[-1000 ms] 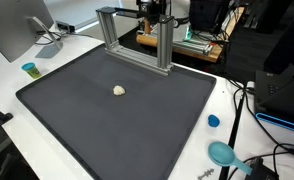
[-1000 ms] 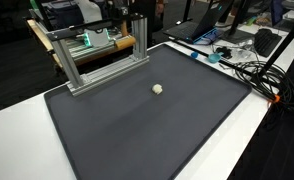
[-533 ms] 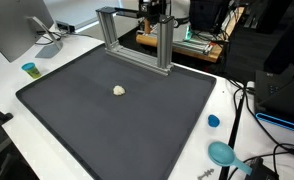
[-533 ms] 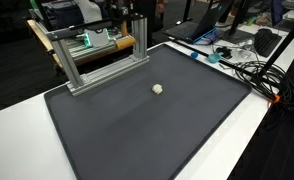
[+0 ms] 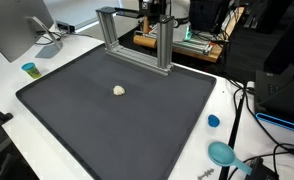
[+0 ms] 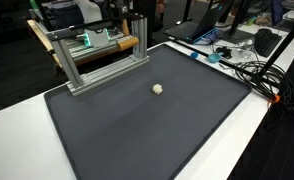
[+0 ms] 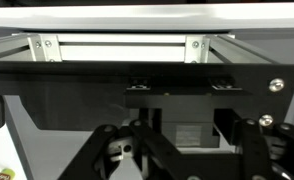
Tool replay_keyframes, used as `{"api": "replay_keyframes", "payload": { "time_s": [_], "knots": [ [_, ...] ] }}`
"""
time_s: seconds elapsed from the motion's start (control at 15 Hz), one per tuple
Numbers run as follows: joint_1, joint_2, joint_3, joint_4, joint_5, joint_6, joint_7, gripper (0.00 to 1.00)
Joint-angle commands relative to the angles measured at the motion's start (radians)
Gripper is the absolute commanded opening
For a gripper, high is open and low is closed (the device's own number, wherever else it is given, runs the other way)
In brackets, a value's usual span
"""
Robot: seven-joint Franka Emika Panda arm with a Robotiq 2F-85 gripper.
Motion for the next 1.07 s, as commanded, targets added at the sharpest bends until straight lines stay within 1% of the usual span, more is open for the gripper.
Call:
{"api": "replay_keyframes", "payload": {
  "time_s": [0.0, 0.07, 0.13, 0.2, 0.33, 0.73, 0.8, 0.87, 0.93, 1.0],
  "knots": [
    [0.016, 0.011, -0.021, 0.036, -0.022, -0.068, -0.036, 0.74],
    [0.016, 0.013, -0.021, 0.040, -0.023, -0.072, -0.037, 0.67],
    [0.018, 0.015, -0.022, 0.044, -0.021, -0.075, -0.042, 0.51],
    [0.020, 0.017, -0.020, 0.045, -0.020, -0.075, -0.042, 0.46],
    [0.023, 0.022, -0.016, 0.045, -0.017, -0.073, -0.035, 0.34],
    [0.018, 0.031, 0.001, 0.045, -0.019, -0.062, 0.003, 0.33],
    [0.015, 0.029, 0.003, 0.045, -0.021, -0.058, 0.011, 0.83],
    [0.013, 0.028, 0.005, 0.043, -0.019, -0.051, 0.022, 0.85],
    [0.012, 0.028, 0.005, 0.042, -0.016, -0.045, 0.030, 0.85],
    [0.012, 0.028, 0.005, 0.042, -0.014, -0.041, 0.038, 0.53]
  ]
}}
